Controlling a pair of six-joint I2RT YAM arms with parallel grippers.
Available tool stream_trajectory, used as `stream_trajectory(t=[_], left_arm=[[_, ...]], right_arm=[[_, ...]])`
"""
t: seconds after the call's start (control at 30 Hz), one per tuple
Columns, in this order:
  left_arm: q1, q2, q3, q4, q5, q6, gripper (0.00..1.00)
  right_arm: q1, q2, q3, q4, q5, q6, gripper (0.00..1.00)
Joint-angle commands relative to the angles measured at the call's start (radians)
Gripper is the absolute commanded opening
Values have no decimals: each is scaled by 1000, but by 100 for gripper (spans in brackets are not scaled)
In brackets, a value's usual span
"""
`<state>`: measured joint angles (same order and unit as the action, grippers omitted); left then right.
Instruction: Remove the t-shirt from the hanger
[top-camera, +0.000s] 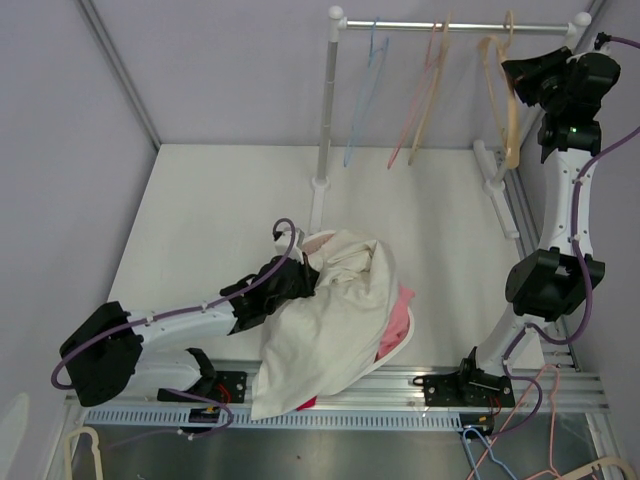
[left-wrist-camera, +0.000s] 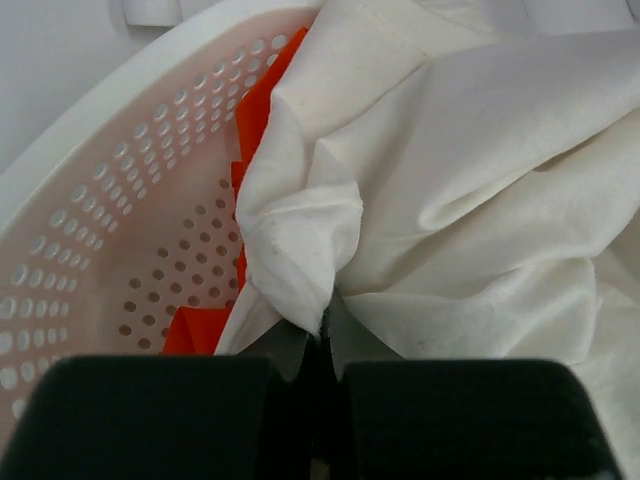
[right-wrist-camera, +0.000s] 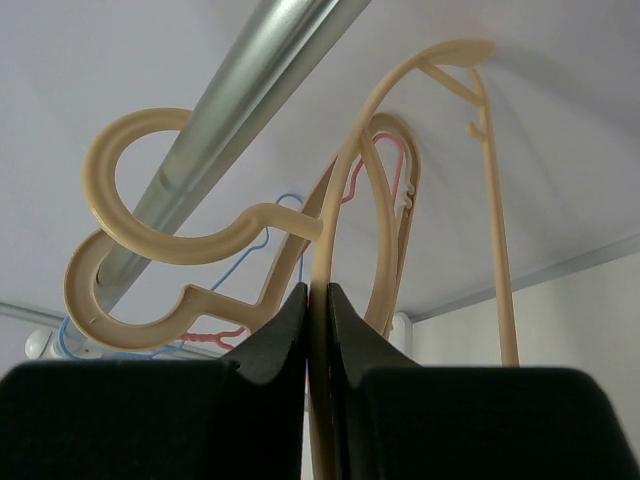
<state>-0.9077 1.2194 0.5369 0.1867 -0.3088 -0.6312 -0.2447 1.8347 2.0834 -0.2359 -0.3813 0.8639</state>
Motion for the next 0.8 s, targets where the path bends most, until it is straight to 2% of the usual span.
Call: stream_trajectory(t=[0.0,0.07,0.1,0.13,0.17,0.2,0.23,0.27,0.3,0.37,0.4,0.43,0.57,0.67,0.77], left_arm=[[-7,-38,4,-6,-43,-10,1],[-7,-49,49,-30,-44,36,4],[-7,-54,60,-39,-46,59,16],[-7,-57,108,-49,-52,80,24],[-7,-67,120,-55,-59,120,34],[-7,-78,141,-52,-75,145,64],[-7,-108,153,-56,-85,162,73],[-7,-124,200,-58,-93,209,77],[-7,-142,222,-69,-96,237,85],[-7,-194,271,-96,-108,305,92],[-7,-211,347,-102,-108,333,99],[-7,-243,374,-127,-115,353,99],[-7,-319,533,-254,-113,406,99],[-7,-359,574,-395,-122,342,100],[-7,-406,542,-553,-156,219,100]], right_arm=[[-1,-49,9,47,5,-6,1],[1,-69,-14,34,41,-32,11],[1,-80,-19,8,54,-43,18],[4,-98,-22,-9,88,-60,40],[5,-107,-17,-29,119,-81,54],[18,-118,-14,-75,155,-133,65],[22,-139,-17,-88,213,-155,77],[25,-147,-20,-92,229,-175,78],[25,-156,-20,-111,242,-204,80],[25,-173,-19,-121,266,-233,89],[24,-178,-14,-135,269,-249,93],[24,-183,-5,-152,278,-279,97],[38,-231,30,-233,334,-365,100],[91,-305,-3,-295,439,-461,100],[165,-452,-114,-344,453,-525,99]])
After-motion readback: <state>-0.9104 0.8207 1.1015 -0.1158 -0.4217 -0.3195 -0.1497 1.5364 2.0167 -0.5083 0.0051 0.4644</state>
